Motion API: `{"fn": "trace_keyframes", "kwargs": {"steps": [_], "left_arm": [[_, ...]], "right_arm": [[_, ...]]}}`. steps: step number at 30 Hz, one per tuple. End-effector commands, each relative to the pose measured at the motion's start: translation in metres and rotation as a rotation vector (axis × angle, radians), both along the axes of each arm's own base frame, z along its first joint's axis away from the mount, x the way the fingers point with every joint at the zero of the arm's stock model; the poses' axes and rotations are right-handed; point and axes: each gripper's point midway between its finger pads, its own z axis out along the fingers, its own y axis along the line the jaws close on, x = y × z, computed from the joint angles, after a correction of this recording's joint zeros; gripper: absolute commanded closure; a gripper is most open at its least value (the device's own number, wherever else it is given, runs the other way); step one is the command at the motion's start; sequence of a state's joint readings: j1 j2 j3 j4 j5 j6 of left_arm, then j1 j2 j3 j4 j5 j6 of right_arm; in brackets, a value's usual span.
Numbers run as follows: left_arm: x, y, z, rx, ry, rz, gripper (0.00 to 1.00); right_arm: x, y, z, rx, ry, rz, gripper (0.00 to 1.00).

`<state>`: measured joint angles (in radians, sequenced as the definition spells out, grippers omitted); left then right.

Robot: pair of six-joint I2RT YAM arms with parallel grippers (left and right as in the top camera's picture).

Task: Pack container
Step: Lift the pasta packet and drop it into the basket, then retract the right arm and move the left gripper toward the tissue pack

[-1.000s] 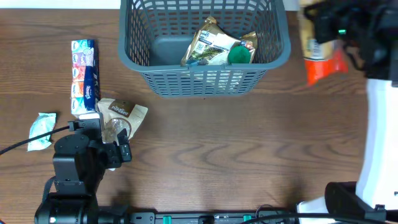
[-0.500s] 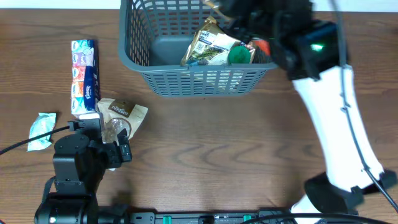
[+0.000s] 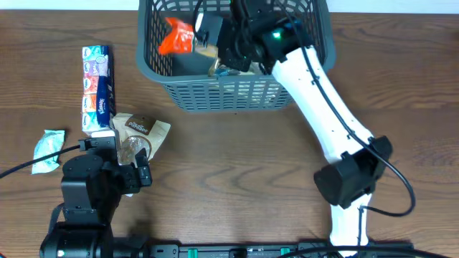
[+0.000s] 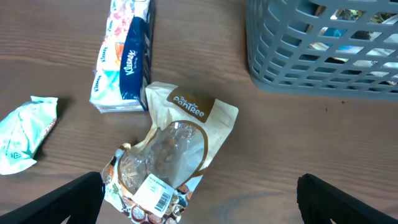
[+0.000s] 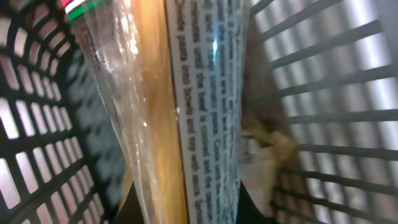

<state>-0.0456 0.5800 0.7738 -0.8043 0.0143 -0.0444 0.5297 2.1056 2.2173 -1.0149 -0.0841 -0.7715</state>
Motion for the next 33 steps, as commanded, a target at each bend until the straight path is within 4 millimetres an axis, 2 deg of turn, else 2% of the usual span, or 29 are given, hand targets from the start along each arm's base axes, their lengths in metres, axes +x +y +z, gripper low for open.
{"fn": "trace_keyframes", "kwargs": {"steps": [1, 5, 6, 7, 10, 11, 19, 24, 26, 29, 31, 33], "left_arm": [[0.001, 0.004, 0.008, 0.022, -0.018, 0.007, 0.02], [0.001, 0.004, 0.008, 0.022, -0.018, 0.007, 0.02], [0.001, 0.004, 0.008, 0.022, -0.018, 0.007, 0.02], [0.001, 0.004, 0.008, 0.022, -0.018, 0.007, 0.02], [0.001, 0.004, 0.008, 0.022, -0.018, 0.007, 0.02], [0.001, 0.004, 0.008, 0.022, -0.018, 0.007, 0.02], [0.001, 0.004, 0.007, 0.022, -0.018, 0.007, 0.02], [0.001, 0.004, 0.008, 0.022, -0.018, 0.007, 0.02], [0.001, 0.004, 0.008, 0.022, -0.018, 0.007, 0.02], [0.001, 0.004, 0.007, 0.022, -0.018, 0.007, 0.02], [0.001, 0.004, 0.008, 0.022, -0.018, 0.007, 0.02], [0.001, 0.004, 0.007, 0.016, -0.017, 0.012, 0.02]], "right_arm": [[-0.003, 0.01, 0.014, 0.03, -0.019, 0.041, 0.99], [-0.007, 0.01, -0.005, 0.009, 0.04, 0.048, 0.98], [-0.008, 0.011, -0.007, 0.012, 0.048, 0.047, 0.95], [-0.008, 0.011, -0.007, 0.017, 0.053, 0.042, 0.77], [-0.008, 0.012, -0.006, 0.028, 0.057, 0.029, 0.06], [-0.007, 0.012, -0.005, 0.029, 0.054, 0.03, 0.02], [-0.004, 0.014, 0.001, 0.057, 0.042, 0.009, 0.01], [-0.001, 0.016, 0.02, 0.132, 0.045, -0.069, 0.01], [0.002, 0.017, 0.039, 0.182, 0.028, -0.106, 0.01], [0.01, 0.01, 0.079, 0.262, -0.031, -0.153, 0.01], [0.022, -0.009, 0.116, 0.34, -0.09, -0.252, 0.01], [0.035, -0.045, 0.157, 0.458, -0.144, -0.429, 0.01]]}}
